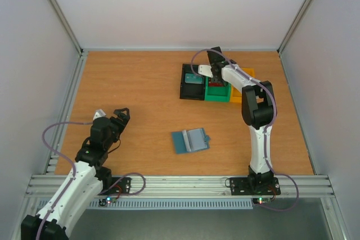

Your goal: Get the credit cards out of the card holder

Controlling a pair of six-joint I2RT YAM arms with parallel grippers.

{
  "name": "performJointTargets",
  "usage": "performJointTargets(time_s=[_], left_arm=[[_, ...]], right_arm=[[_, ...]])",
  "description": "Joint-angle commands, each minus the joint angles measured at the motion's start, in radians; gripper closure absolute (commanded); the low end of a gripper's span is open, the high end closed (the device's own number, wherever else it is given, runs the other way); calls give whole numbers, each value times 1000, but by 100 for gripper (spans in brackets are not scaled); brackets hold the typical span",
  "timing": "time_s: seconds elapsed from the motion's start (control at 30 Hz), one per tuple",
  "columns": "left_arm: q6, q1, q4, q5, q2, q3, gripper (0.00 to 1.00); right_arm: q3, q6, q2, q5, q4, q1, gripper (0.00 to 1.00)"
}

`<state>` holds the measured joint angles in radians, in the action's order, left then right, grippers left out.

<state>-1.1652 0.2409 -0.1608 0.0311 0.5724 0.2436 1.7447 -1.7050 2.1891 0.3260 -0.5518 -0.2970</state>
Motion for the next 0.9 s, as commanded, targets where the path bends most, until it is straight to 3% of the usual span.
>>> performJointTargets(time_s=[0.0, 0.33, 0.57, 0.83, 0.87], left_arm=[[18, -6, 52, 27, 7, -15, 1], [19, -6, 52, 27, 8, -15, 1], [17, -6, 52, 21, 15, -15, 1], [26, -7, 54, 20, 15, -17, 1], [28, -7, 55, 18, 17, -17, 1]], right_arm=[[-41, -64, 19, -8, 88, 1, 97], [-95, -80, 18, -16, 129, 7, 84], [-100, -68, -37, -14, 75, 7, 50], [-57, 24, -123, -19, 8, 7, 30], [-58, 41, -141, -19, 9, 7, 7]])
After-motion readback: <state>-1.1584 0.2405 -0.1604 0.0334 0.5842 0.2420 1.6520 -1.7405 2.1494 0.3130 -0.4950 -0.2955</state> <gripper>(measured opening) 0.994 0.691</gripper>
